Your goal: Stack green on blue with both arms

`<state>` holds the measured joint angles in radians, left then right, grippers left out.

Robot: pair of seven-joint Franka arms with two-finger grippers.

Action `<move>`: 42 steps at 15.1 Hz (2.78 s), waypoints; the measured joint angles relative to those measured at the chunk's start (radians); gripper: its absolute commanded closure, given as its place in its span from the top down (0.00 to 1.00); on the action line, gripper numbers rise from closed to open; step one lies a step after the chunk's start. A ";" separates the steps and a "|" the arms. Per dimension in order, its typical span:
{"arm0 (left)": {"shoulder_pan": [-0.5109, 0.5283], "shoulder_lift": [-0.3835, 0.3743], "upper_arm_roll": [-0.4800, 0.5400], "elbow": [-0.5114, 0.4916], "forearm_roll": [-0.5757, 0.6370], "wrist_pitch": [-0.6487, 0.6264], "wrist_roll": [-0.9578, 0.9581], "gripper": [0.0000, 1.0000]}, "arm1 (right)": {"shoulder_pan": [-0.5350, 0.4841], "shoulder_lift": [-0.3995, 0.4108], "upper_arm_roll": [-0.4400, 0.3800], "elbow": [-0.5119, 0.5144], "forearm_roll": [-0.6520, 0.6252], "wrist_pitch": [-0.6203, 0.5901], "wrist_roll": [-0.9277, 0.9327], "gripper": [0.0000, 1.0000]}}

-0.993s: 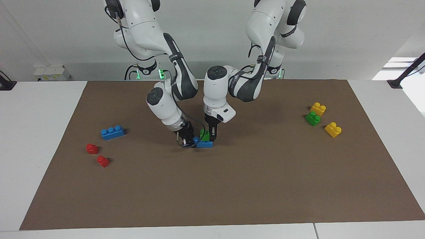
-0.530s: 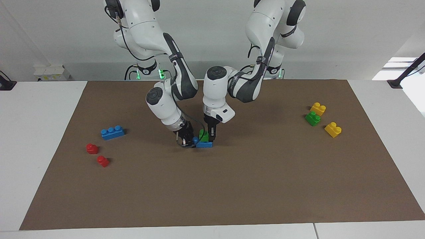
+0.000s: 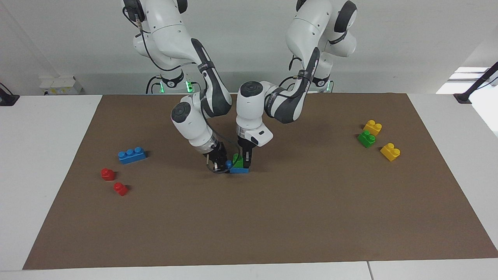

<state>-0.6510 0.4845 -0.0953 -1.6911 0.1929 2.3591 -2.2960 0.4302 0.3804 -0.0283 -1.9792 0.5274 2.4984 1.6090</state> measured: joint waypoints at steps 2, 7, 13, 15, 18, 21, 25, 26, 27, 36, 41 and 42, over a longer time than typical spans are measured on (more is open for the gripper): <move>0.000 0.004 0.007 0.000 0.021 0.000 0.000 1.00 | 0.000 0.000 0.000 0.000 0.000 0.000 0.000 0.43; 0.005 -0.002 0.016 0.004 0.024 0.000 0.002 1.00 | 0.000 0.000 -0.001 0.000 0.000 0.000 0.000 0.75; 0.062 -0.059 0.021 0.002 0.025 -0.027 0.075 1.00 | -0.011 -0.007 -0.009 0.008 0.000 0.000 0.000 0.77; 0.073 -0.092 0.020 -0.010 0.025 -0.051 0.110 1.00 | -0.026 -0.007 -0.009 0.008 0.000 0.000 -0.001 0.77; 0.080 -0.135 0.020 -0.034 0.025 -0.088 0.171 1.00 | -0.043 -0.007 -0.010 0.008 0.000 -0.008 -0.030 0.78; 0.100 -0.161 0.020 -0.042 0.025 -0.129 0.262 1.00 | -0.083 -0.009 -0.012 0.009 0.000 -0.057 -0.166 0.91; 0.143 -0.189 0.020 -0.044 0.025 -0.167 0.380 1.00 | -0.166 -0.050 -0.018 0.012 0.000 -0.163 -0.445 1.00; 0.156 -0.195 0.020 -0.044 0.025 -0.175 0.403 1.00 | -0.185 -0.067 -0.020 0.013 -0.006 -0.188 -0.497 1.00; 0.168 -0.201 0.020 -0.044 0.025 -0.181 0.429 1.00 | -0.204 -0.085 -0.021 0.016 -0.025 -0.214 -0.543 1.00; 0.341 -0.286 0.020 -0.043 -0.067 -0.317 0.888 1.00 | -0.330 -0.191 -0.024 0.176 -0.320 -0.537 -1.084 1.00; 0.470 -0.323 0.020 -0.043 -0.111 -0.370 1.155 1.00 | -0.357 -0.309 -0.021 0.225 -0.445 -0.683 -1.302 1.00; 0.495 -0.330 0.020 -0.043 -0.115 -0.381 1.207 1.00 | -0.356 -0.335 -0.019 0.240 -0.448 -0.719 -1.326 1.00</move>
<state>-0.1563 0.1549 -0.0754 -1.7344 0.0778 1.9781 -1.0890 0.0746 0.0449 -0.0474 -1.7395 0.0790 1.7790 0.2830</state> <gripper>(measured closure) 0.000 0.000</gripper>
